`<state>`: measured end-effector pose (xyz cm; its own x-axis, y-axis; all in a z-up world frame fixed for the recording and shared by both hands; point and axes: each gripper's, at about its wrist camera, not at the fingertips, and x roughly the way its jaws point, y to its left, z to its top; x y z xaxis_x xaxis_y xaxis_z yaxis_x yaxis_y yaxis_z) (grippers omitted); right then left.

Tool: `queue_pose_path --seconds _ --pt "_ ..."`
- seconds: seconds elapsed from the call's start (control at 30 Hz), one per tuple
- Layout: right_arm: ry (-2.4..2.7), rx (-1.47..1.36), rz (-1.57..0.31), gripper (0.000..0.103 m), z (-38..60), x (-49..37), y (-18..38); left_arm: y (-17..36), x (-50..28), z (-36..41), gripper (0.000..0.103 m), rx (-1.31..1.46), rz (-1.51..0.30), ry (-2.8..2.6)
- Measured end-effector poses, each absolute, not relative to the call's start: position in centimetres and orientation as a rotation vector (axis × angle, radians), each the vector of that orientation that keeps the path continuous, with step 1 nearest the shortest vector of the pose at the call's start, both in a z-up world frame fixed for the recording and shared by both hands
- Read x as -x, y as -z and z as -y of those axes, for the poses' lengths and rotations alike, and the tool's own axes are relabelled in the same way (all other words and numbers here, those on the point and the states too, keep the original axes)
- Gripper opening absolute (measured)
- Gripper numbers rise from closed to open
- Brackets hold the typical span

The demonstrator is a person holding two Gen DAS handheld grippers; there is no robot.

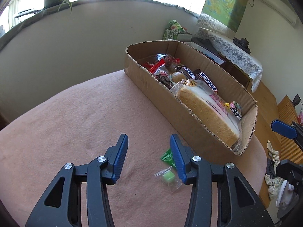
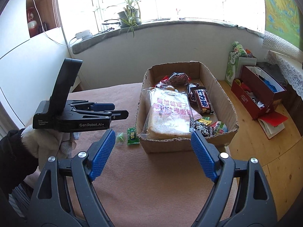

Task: Organize snacks
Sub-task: 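Move both grippers back toward the green candies on the table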

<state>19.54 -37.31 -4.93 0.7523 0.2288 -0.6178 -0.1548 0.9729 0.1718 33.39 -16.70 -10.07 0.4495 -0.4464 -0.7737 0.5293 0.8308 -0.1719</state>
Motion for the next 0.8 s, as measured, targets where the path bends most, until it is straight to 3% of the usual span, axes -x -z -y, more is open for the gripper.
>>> queue_pose_path --seconds 0.07,0.2,0.8 --pt "-0.209 -0.116 -0.694 0.084 37.3 -19.2 5.2 10.5 -33.8 17.2 0.022 -0.090 -0.954 0.616" --pt "-0.194 -0.133 -0.702 0.084 38.0 -18.8 5.5 11.1 -34.0 18.4 0.017 -0.084 -0.993 0.658" --pt "-0.175 -0.211 -0.747 0.084 40.2 -18.0 7.0 12.6 -28.7 18.0 0.013 -0.219 -0.977 0.729"
